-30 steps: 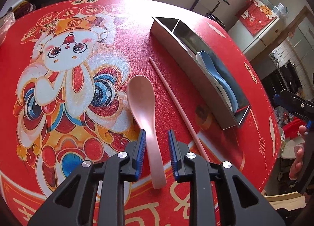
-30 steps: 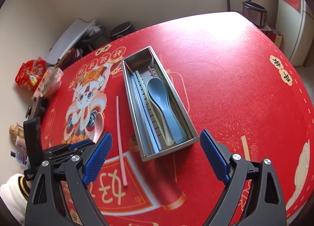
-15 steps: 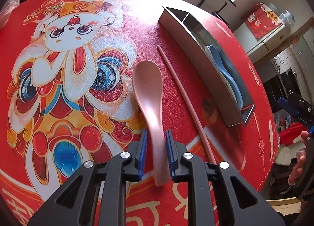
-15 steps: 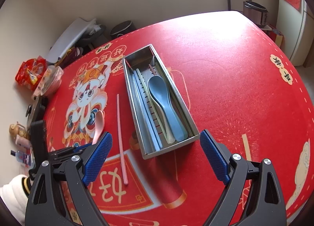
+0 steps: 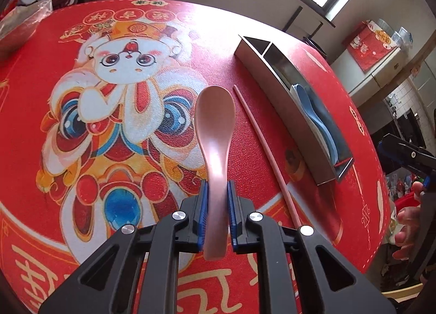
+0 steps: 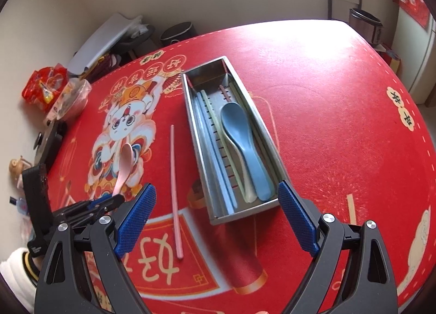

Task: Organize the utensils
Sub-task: 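Lift the pink spoon up off the table with the left gripper, then close the right gripper on the pink chopstick while the left gripper holds the pink spoon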

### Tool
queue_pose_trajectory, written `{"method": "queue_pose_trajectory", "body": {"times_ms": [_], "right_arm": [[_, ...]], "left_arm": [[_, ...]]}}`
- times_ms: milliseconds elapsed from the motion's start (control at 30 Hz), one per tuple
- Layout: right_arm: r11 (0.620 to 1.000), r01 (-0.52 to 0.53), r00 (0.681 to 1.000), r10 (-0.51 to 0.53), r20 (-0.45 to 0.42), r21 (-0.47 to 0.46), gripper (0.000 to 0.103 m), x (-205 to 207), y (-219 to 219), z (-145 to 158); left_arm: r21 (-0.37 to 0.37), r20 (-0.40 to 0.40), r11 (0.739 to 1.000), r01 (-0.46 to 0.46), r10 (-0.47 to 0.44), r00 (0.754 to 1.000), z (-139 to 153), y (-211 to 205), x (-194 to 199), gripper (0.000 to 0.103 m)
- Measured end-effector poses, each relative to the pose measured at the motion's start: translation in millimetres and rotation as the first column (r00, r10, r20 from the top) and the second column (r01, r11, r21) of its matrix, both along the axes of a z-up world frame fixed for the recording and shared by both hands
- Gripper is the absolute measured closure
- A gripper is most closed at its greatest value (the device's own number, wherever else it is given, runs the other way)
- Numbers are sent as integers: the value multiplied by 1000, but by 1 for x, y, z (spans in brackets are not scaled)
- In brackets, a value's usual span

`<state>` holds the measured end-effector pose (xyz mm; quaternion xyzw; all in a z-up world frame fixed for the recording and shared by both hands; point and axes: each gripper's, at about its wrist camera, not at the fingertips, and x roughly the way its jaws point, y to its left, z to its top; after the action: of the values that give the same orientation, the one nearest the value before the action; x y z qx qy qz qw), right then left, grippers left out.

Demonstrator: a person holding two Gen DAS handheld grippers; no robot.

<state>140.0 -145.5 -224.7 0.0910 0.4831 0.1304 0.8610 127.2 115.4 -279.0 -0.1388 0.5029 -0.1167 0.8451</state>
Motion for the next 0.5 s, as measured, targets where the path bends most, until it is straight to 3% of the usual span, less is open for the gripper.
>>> {"method": "queue_pose_trajectory", "body": {"times_ms": [167,233,300,500], "right_arm": [[988,-152,988,152,14,-28,16,-2,42,2],[977,-181,983,184,18,-110,15,-2,61,-1],[964,-211,977,212,-8,-160,15,0,79,-11],[945,-281,959,268,-97,-166,16,12,119,-44]], "left_arm": [[-10,35,995,-99,99,994,17,26,-19,90],[4,42,992,-125,124,991,22,34,-26,90],[22,53,989,-145,143,988,26,41,-32,90],[43,62,976,-212,210,976,30,64,-51,90]]}}
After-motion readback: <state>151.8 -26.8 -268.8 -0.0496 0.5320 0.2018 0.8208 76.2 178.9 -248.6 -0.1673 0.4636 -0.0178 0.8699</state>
